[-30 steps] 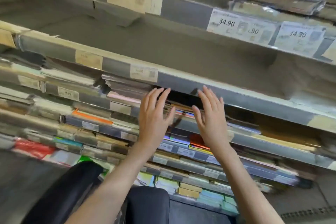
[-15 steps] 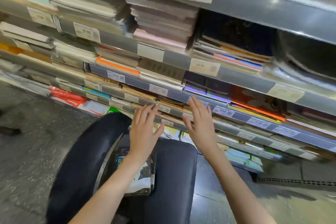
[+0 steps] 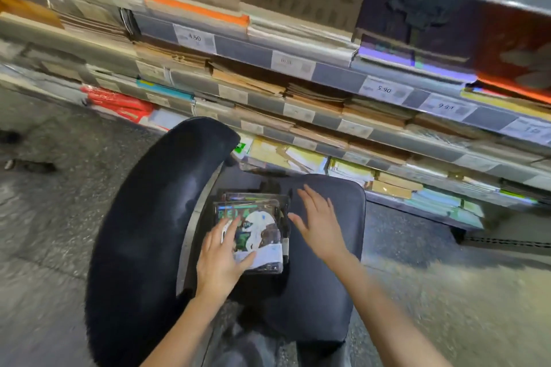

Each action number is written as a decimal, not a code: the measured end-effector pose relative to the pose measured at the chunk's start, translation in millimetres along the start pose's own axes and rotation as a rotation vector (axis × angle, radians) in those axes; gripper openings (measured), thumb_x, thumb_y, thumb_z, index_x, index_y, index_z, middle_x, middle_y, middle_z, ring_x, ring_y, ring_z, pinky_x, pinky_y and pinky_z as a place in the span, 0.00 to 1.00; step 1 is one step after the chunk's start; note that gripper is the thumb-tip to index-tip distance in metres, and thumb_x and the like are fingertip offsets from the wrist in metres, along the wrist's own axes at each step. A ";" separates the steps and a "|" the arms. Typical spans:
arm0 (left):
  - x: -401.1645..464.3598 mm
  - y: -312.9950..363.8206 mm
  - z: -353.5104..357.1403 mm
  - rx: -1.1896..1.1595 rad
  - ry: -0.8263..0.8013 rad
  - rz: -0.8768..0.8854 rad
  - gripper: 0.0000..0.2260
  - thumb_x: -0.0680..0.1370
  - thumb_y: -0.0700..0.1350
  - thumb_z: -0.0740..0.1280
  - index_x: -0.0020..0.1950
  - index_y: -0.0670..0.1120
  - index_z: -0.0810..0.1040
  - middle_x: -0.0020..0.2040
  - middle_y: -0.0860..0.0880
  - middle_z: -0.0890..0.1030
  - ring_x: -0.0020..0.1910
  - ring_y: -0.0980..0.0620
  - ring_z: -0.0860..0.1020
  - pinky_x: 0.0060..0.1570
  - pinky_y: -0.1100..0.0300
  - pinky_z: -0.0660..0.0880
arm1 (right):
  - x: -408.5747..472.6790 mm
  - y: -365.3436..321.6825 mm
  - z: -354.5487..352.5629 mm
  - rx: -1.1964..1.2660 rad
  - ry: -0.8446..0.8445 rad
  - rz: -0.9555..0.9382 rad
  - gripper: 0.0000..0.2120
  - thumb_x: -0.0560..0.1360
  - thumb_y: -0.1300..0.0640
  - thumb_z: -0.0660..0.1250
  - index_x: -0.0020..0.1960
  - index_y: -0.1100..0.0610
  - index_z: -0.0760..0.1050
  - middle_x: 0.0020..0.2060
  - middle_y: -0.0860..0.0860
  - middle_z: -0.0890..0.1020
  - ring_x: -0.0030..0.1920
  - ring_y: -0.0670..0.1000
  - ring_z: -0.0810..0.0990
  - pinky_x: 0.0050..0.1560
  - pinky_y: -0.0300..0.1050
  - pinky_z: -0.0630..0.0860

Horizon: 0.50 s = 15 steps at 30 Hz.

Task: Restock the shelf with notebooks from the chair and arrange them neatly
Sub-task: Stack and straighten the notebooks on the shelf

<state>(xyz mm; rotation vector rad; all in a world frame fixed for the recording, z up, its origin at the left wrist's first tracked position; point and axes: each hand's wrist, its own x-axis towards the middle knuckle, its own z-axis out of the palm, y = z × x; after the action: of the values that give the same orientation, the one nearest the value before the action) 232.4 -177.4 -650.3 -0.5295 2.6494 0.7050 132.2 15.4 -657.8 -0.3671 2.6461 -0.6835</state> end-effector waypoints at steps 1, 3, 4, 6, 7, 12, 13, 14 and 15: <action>-2.5 -6.9 3.2 -0.027 -0.013 -0.032 0.36 0.71 0.61 0.68 0.74 0.56 0.56 0.74 0.53 0.58 0.72 0.50 0.58 0.63 0.51 0.66 | 1.9 2.1 8.7 0.013 -0.019 0.017 0.27 0.78 0.46 0.58 0.73 0.55 0.59 0.74 0.51 0.59 0.74 0.51 0.56 0.73 0.50 0.46; -6.3 -20.1 9.7 -0.067 -0.049 -0.078 0.40 0.69 0.62 0.69 0.75 0.57 0.54 0.75 0.51 0.57 0.72 0.48 0.58 0.61 0.48 0.68 | 5.5 4.4 23.7 0.052 -0.054 0.038 0.28 0.78 0.45 0.59 0.73 0.55 0.59 0.74 0.51 0.58 0.74 0.51 0.56 0.73 0.50 0.47; -8.3 -26.4 13.3 -0.075 -0.068 -0.099 0.41 0.68 0.62 0.70 0.75 0.57 0.52 0.74 0.50 0.57 0.72 0.47 0.58 0.60 0.47 0.69 | 7.5 4.9 30.2 0.072 -0.073 0.042 0.29 0.77 0.45 0.59 0.74 0.55 0.58 0.74 0.51 0.58 0.73 0.51 0.56 0.73 0.50 0.47; -11.8 -37.3 21.4 -0.121 -0.079 -0.130 0.45 0.65 0.60 0.73 0.75 0.55 0.52 0.73 0.48 0.60 0.71 0.46 0.62 0.59 0.46 0.70 | 12.4 5.3 41.4 0.095 -0.106 0.044 0.31 0.77 0.43 0.60 0.74 0.55 0.58 0.74 0.51 0.58 0.73 0.52 0.57 0.73 0.50 0.49; -13.7 -41.8 25.3 -0.156 -0.068 -0.143 0.47 0.64 0.57 0.75 0.76 0.53 0.52 0.72 0.47 0.61 0.69 0.46 0.64 0.59 0.47 0.71 | 15.2 4.8 46.2 0.098 -0.119 0.042 0.31 0.76 0.42 0.60 0.74 0.55 0.57 0.74 0.51 0.58 0.73 0.52 0.58 0.73 0.50 0.50; -21.8 -56.4 40.4 -0.254 -0.054 -0.223 0.48 0.64 0.47 0.78 0.75 0.44 0.53 0.70 0.43 0.64 0.68 0.45 0.66 0.63 0.52 0.67 | 25.4 0.0 63.6 0.165 -0.153 0.072 0.34 0.75 0.40 0.61 0.74 0.54 0.55 0.75 0.50 0.55 0.72 0.55 0.60 0.71 0.55 0.59; -23.2 -58.5 43.3 -0.266 -0.061 -0.235 0.47 0.64 0.47 0.78 0.75 0.44 0.53 0.69 0.43 0.64 0.68 0.44 0.67 0.62 0.53 0.67 | 26.6 -0.2 65.4 0.192 -0.154 0.092 0.34 0.75 0.40 0.62 0.74 0.53 0.55 0.75 0.49 0.54 0.72 0.55 0.60 0.70 0.55 0.62; -24.3 -59.4 45.2 -0.283 -0.064 -0.244 0.46 0.65 0.46 0.77 0.75 0.44 0.53 0.69 0.43 0.65 0.67 0.44 0.67 0.62 0.53 0.67 | 27.8 -0.3 66.2 0.221 -0.158 0.108 0.35 0.74 0.40 0.62 0.74 0.53 0.54 0.75 0.48 0.53 0.72 0.54 0.60 0.68 0.55 0.64; -24.9 -60.5 47.2 -0.307 -0.058 -0.249 0.45 0.66 0.45 0.77 0.75 0.43 0.53 0.69 0.43 0.66 0.67 0.45 0.67 0.62 0.54 0.66 | 29.1 -0.1 66.8 0.248 -0.165 0.123 0.35 0.74 0.40 0.63 0.74 0.52 0.54 0.75 0.48 0.52 0.72 0.53 0.60 0.67 0.55 0.66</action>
<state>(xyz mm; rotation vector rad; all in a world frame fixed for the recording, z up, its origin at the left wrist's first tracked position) 291.4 -194.7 -702.6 -0.8889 2.3766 1.0341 134.5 -21.8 -720.4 -0.1806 2.3717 -0.8883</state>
